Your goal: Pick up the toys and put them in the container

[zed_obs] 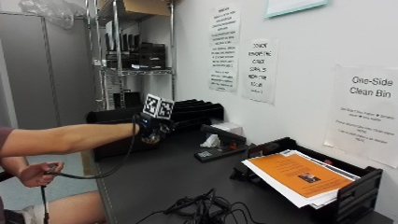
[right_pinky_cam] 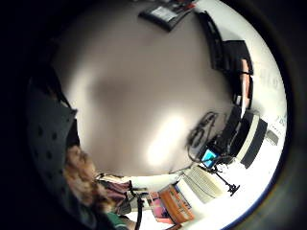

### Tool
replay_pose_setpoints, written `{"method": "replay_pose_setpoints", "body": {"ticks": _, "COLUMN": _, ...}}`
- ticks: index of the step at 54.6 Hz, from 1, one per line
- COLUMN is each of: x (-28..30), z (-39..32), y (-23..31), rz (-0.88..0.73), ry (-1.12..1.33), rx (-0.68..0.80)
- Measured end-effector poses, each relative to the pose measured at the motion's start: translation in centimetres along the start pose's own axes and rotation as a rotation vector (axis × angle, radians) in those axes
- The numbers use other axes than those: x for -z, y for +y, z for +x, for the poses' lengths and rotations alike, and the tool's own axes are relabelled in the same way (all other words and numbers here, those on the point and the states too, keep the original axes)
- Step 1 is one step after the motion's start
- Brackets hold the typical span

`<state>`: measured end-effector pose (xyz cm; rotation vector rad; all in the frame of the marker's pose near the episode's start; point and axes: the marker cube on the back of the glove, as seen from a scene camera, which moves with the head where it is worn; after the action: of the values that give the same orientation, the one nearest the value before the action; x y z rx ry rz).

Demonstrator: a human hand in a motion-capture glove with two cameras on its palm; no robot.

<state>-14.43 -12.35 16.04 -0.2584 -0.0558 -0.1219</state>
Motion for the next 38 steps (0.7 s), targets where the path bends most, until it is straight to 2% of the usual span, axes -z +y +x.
{"method": "replay_pose_setpoints", "body": {"ticks": 13, "x": 12.3, "z": -3.0, "y": 4.5, "rz": 0.169, "ry": 0.06, "rx": 0.02}}
{"method": "replay_pose_setpoints", "body": {"ticks": 22, "x": 20.3, "z": -8.0, "y": 7.2, "rz": 0.305, "ry": 0.139, "rx": 0.054}}
{"method": "replay_pose_setpoints", "body": {"ticks": 30, "x": 23.4, "z": -13.3, "y": 7.4, "rz": 0.399, "ry": 0.158, "rx": 0.128}}
{"method": "replay_pose_setpoints", "body": {"ticks": 38, "x": 23.4, "z": -19.7, "y": 6.5, "rz": 0.41, "ry": 0.188, "rx": 0.21}}
